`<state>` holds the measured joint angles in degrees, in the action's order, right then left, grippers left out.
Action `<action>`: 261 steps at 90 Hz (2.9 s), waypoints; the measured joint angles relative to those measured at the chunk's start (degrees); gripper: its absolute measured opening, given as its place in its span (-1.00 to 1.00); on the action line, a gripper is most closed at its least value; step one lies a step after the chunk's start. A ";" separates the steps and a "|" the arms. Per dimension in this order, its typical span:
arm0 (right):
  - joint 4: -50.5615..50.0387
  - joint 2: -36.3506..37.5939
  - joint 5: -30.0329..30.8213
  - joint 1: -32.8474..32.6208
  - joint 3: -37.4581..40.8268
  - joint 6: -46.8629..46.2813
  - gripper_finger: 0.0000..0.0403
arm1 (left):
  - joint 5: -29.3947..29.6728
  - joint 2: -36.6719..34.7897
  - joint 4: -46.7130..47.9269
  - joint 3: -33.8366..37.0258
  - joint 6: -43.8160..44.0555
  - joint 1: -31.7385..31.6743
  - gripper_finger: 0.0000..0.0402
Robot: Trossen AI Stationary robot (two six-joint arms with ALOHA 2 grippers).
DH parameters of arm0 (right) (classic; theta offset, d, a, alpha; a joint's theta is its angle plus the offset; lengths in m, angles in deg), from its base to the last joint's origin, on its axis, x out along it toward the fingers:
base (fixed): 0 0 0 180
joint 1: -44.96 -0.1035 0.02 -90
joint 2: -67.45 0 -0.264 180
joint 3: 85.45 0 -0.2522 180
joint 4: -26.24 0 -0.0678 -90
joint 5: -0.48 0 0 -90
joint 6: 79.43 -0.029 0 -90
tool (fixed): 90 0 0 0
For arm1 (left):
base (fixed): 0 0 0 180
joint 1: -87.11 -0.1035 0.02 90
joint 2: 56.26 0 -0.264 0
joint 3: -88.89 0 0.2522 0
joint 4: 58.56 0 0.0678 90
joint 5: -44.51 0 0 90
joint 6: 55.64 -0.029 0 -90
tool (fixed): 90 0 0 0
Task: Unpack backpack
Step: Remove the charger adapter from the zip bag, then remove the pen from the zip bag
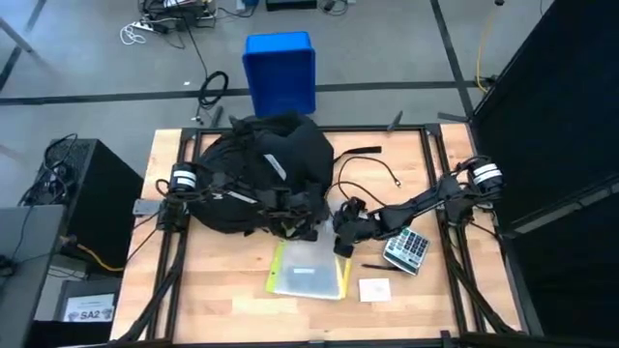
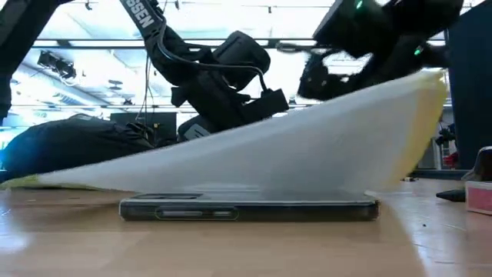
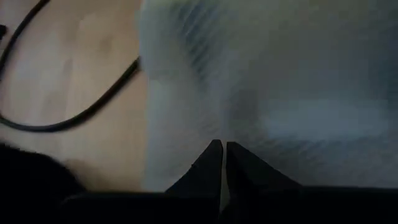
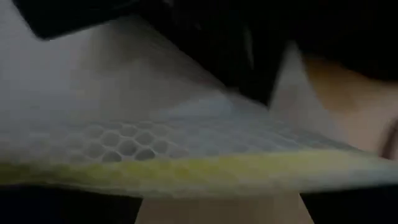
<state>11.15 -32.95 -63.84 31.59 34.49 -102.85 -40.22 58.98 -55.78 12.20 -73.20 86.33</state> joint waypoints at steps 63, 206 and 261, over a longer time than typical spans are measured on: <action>-5.85 8.18 -5.39 -0.61 0.13 -1.21 0.22 | -0.24 -0.02 1.83 -0.03 0.15 0.55 -1.00; -15.34 9.55 -7.87 -10.77 -0.48 -1.92 -0.06 | -0.70 -19.95 18.64 4.53 -0.88 3.60 -1.00; -11.70 5.79 -8.56 -7.13 -0.46 -0.27 -0.85 | 4.70 -22.18 10.35 21.59 12.56 11.56 -1.00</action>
<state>-0.56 -27.15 -72.40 24.46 34.03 -103.13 -35.52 36.79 -45.43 33.79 -60.64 97.89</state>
